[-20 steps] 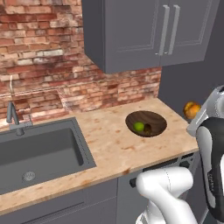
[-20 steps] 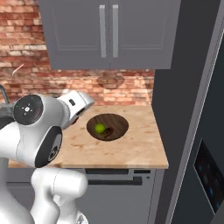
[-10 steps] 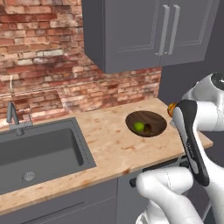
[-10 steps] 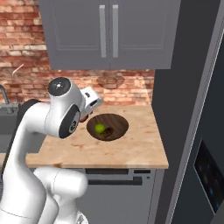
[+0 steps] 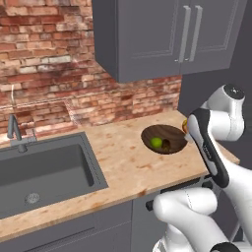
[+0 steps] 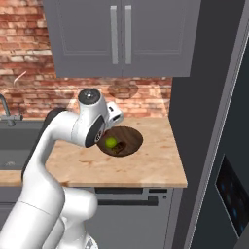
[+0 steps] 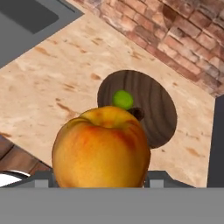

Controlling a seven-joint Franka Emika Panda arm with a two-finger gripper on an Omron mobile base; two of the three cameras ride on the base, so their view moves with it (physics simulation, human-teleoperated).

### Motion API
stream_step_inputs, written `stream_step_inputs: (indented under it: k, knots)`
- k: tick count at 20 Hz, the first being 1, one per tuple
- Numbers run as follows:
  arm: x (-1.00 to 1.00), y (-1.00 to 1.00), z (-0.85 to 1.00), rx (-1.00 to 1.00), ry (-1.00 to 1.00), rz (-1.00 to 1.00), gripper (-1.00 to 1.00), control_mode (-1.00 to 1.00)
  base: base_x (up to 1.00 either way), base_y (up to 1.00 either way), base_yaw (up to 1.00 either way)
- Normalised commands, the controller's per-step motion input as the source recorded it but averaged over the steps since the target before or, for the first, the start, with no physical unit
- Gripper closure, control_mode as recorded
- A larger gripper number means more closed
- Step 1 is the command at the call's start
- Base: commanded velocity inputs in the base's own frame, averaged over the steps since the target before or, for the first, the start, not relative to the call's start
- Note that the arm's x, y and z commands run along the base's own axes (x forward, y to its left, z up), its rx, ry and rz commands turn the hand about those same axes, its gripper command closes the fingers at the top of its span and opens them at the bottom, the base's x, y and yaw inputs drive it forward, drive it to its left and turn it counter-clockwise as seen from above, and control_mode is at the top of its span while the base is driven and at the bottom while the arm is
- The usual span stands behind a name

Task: Take the sweet potato, peach, and lime from the freezer and place them in the bowl on the counter.

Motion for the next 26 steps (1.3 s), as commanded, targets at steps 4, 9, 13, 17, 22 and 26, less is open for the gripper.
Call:
stream_step_inputs:
  k: [4,9,13,17,22,26]
  knots:
    - [0.62,-0.08,-0.35,0.05,0.07,0.0,1.0,-1.0,0.0,0.0,0.0]
    - [0.65,-0.07,-0.37,0.03,0.07,0.0,1.0,-1.0,0.0,0.0,0.0]
    - [0.4,-0.1,-0.35,0.05,0.05,0.0,1.0,-1.0,0.0,0.0,0.0]
    - [0.22,-0.01,-0.34,0.03,0.06,0.0,1.0,-1.0,0.0,0.0,0.0]
    - [0.32,0.0,-0.36,0.01,0.05,0.0,1.0,-1.0,0.0,0.0,0.0]
    - [0.26,0.0,-0.35,0.01,0.05,0.0,1.0,-1.0,0.0,0.0,0.0]
